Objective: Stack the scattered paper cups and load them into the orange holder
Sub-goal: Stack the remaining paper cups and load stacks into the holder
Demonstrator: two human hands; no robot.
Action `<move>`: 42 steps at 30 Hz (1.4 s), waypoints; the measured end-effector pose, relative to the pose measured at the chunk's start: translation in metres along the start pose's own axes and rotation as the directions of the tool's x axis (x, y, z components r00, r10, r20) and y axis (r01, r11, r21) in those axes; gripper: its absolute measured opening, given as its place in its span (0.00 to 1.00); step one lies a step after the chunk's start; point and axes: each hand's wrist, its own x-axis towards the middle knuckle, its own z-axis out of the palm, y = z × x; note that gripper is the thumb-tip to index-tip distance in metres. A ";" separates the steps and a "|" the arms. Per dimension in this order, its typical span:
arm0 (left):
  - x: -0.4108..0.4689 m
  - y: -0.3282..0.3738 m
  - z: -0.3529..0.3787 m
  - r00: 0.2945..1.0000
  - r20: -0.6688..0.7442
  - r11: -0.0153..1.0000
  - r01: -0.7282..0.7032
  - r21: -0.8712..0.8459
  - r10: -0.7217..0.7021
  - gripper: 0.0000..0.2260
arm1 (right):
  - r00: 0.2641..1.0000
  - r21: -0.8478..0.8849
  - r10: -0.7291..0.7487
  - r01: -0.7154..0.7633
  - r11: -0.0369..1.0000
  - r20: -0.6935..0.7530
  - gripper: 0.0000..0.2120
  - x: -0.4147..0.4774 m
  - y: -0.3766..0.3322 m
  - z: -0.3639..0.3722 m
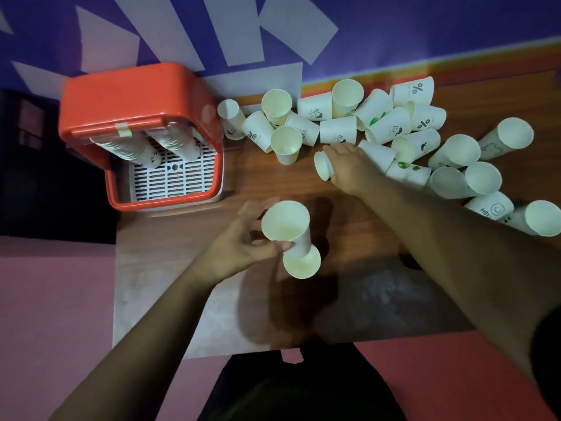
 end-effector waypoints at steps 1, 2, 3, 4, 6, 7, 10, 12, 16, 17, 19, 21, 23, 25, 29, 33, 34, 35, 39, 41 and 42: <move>-0.003 -0.002 0.004 1.000 0.028 0.999 -0.010 0.039 0.008 0.32 | 1.000 -0.032 0.005 -0.004 0.999 0.011 0.33 0.001 0.000 0.004; -0.006 -0.006 0.006 0.999 0.048 0.994 -0.022 0.103 0.017 0.32 | 1.000 -0.064 0.014 -0.013 0.998 0.013 0.33 0.001 -0.001 0.008; -0.007 -0.010 0.009 0.998 0.062 0.983 -0.041 0.176 0.031 0.33 | 1.000 -0.081 0.025 -0.024 0.996 0.010 0.33 0.000 -0.003 0.012; -0.008 -0.015 0.011 0.997 0.068 0.969 -0.061 0.239 0.046 0.34 | 0.999 -0.079 0.035 -0.034 0.996 0.004 0.33 -0.002 -0.004 0.015; -0.010 -0.025 0.018 0.996 0.068 0.952 -0.074 0.298 0.056 0.35 | 0.998 -0.006 0.066 -0.066 0.998 -0.003 0.34 -0.008 -0.007 0.019; -0.010 -0.029 0.022 0.996 0.072 0.944 -0.078 0.320 0.058 0.35 | 0.996 0.070 0.093 -0.092 0.993 -0.011 0.34 -0.013 -0.010 0.019; -0.007 -0.044 0.034 0.996 0.068 0.917 -0.072 0.392 0.049 0.38 | 0.974 0.399 0.209 -0.159 0.903 -0.085 0.34 -0.029 -0.023 0.010; -0.003 -0.053 0.042 0.999 0.028 0.906 -0.039 0.421 0.030 0.38 | 0.958 0.592 0.278 -0.179 0.786 -0.078 0.34 -0.045 -0.033 -0.004; 0.010 -0.063 0.059 0.997 -0.073 0.887 0.010 0.461 0.026 0.39 | 0.957 0.783 0.290 -0.179 0.596 -0.002 0.40 -0.090 -0.046 -0.032; 0.014 -0.064 0.063 0.995 -0.100 0.890 0.023 0.456 0.026 0.39 | 0.955 0.800 0.296 -0.190 0.569 0.016 0.40 -0.103 -0.047 -0.037; 0.023 -0.064 0.068 0.992 -0.124 0.899 0.062 0.434 -0.008 0.40 | 0.959 0.836 0.282 -0.183 0.517 0.035 0.38 -0.126 -0.053 -0.039; 0.030 -0.061 0.059 0.995 -0.044 0.899 0.100 0.427 -0.089 0.46 | 0.968 0.861 0.250 -0.149 0.487 0.026 0.38 -0.147 -0.059 -0.035; 0.037 -0.057 0.036 0.988 0.017 0.886 0.128 0.445 -0.151 0.50 | 0.976 0.885 0.219 -0.121 0.449 0.022 0.38 -0.162 -0.066 -0.027; 0.049 -0.050 0.006 0.987 -0.045 0.861 0.159 0.484 -0.157 0.45 | 0.980 0.891 0.198 -0.110 0.441 0.023 0.39 -0.171 -0.072 -0.019; 0.088 -0.024 -0.033 0.963 -0.261 0.811 0.204 0.549 -0.065 0.28 | 0.988 0.829 0.152 -0.108 0.548 0.029 0.39 -0.174 -0.080 -0.010; 0.129 0.003 -0.034 0.961 -0.274 0.748 0.171 0.642 0.015 0.29 | 0.993 0.698 0.119 -0.074 0.712 -0.016 0.37 -0.171 -0.088 0.000; 0.137 0.008 -0.031 0.962 -0.274 0.740 0.173 0.650 0.016 0.31 | 0.995 0.667 0.092 -0.037 0.744 -0.047 0.37 -0.170 -0.089 0.004; 0.144 0.011 -0.027 0.961 -0.278 0.741 0.180 0.647 0.010 0.33 | 0.996 0.633 0.068 -0.011 0.774 -0.066 0.37 -0.170 -0.088 0.010; 0.166 0.014 -0.015 0.954 -0.300 0.758 0.179 0.627 0.023 0.36 | 1.000 0.582 -0.002 -0.006 0.813 0.013 0.40 -0.171 -0.083 0.030; 0.176 0.014 -0.012 0.947 -0.319 0.771 0.181 0.611 0.031 0.36 | 1.000 0.571 -0.008 -0.007 0.821 0.023 0.44 -0.175 -0.082 0.037; 0.180 0.013 -0.011 0.946 -0.322 0.771 0.187 0.608 0.025 0.35 | 0.999 0.577 0.012 -0.028 0.816 0.031 0.45 -0.176 -0.081 0.036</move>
